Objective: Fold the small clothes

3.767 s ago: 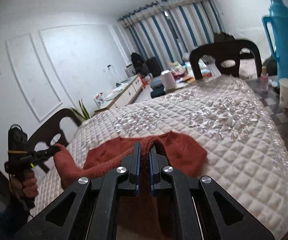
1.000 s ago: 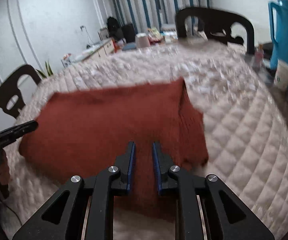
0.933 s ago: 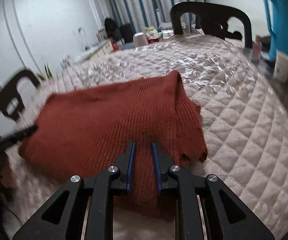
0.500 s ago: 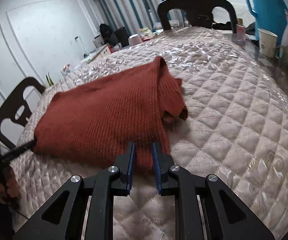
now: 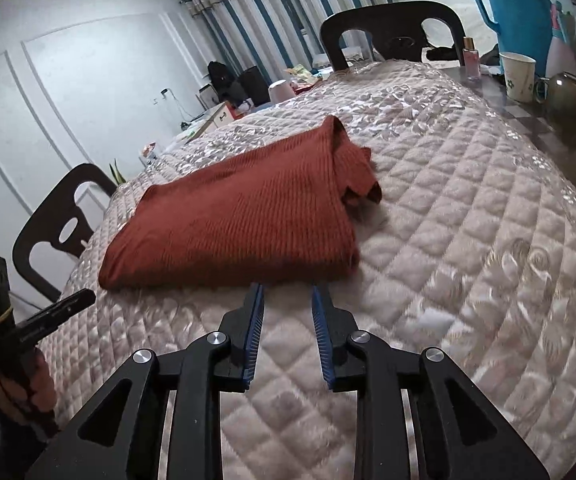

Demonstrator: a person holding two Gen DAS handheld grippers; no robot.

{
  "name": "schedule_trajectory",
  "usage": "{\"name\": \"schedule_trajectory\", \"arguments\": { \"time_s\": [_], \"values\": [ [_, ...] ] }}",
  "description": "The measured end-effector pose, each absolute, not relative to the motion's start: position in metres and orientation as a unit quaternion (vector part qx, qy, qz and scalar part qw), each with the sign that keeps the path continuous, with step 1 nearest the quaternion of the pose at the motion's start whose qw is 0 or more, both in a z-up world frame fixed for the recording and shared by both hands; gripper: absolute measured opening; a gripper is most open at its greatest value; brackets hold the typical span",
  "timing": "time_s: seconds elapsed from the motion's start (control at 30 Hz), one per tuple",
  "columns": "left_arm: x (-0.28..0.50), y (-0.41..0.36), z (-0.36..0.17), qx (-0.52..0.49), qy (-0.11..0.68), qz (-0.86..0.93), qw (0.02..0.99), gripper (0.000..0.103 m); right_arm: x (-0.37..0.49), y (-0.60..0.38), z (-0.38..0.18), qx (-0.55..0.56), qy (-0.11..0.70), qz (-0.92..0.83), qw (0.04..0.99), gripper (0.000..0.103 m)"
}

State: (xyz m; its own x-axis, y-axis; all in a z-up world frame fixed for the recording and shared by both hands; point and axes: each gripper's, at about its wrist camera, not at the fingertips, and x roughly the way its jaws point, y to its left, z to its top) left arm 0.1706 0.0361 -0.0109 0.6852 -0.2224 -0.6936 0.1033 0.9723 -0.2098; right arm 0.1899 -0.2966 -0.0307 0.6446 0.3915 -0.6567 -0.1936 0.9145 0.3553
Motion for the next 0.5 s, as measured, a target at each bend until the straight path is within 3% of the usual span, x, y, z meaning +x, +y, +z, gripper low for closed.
{"name": "schedule_trajectory", "arguments": {
  "time_s": [0.27, 0.33, 0.5],
  "values": [
    [0.164, 0.032, -0.010, -0.076, 0.386, -0.088, 0.915, 0.043, 0.185, -0.301, -0.036, 0.148, 0.394, 0.166, 0.892, 0.027],
    [0.165, 0.033, -0.011, -0.078, 0.386, -0.088, 0.915, 0.045, 0.184, -0.301, -0.036, 0.153, 0.394, 0.167, 0.891, 0.045],
    [0.176, 0.039, -0.021, -0.101, 0.396, -0.089, 0.908, 0.046, 0.193, -0.303, -0.043, 0.178, 0.402, 0.175, 0.881, 0.049]
  ]
}}
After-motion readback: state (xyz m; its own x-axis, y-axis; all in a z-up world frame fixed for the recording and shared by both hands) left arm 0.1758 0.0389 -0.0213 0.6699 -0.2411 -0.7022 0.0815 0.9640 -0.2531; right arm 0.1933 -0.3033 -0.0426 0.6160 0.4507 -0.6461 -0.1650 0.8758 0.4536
